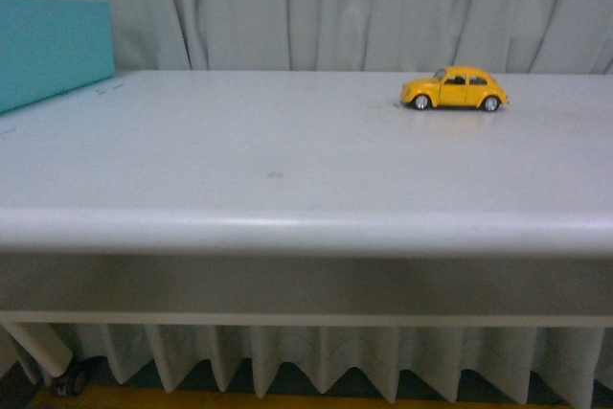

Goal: Wind up and store yellow beetle toy

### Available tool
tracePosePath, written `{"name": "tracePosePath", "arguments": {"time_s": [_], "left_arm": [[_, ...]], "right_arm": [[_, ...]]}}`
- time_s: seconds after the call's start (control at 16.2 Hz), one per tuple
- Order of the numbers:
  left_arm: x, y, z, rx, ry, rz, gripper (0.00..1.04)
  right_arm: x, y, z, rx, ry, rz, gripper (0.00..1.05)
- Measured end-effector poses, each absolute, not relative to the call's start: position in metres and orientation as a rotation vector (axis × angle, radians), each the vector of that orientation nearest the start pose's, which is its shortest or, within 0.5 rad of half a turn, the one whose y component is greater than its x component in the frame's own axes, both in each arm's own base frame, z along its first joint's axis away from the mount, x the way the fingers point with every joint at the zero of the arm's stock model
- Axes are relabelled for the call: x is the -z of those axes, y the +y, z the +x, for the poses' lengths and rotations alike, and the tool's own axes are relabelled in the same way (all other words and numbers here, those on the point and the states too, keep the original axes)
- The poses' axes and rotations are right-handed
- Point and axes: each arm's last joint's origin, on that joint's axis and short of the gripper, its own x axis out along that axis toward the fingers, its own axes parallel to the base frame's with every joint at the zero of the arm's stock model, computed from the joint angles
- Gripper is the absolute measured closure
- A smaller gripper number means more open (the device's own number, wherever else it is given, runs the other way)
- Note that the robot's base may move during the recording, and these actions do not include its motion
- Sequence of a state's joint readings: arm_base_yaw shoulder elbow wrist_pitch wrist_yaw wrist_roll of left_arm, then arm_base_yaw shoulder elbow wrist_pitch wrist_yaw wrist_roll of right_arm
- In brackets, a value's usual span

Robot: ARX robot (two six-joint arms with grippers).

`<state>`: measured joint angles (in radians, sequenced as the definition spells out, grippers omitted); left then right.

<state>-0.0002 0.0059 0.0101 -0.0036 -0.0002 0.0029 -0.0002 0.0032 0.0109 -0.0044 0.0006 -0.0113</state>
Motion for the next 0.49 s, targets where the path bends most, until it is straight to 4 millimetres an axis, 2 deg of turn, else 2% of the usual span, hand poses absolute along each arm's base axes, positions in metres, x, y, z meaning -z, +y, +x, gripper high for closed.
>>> {"name": "tracePosePath", "arguments": {"time_s": [0.49], "left_arm": [[-0.1663, 0.0000, 0.0975, -0.001, -0.002, 0.002, 0.07]], "right_arm": [[-0.1664, 0.0000, 0.0973, 0.001, -0.002, -0.010, 0.07]]}}
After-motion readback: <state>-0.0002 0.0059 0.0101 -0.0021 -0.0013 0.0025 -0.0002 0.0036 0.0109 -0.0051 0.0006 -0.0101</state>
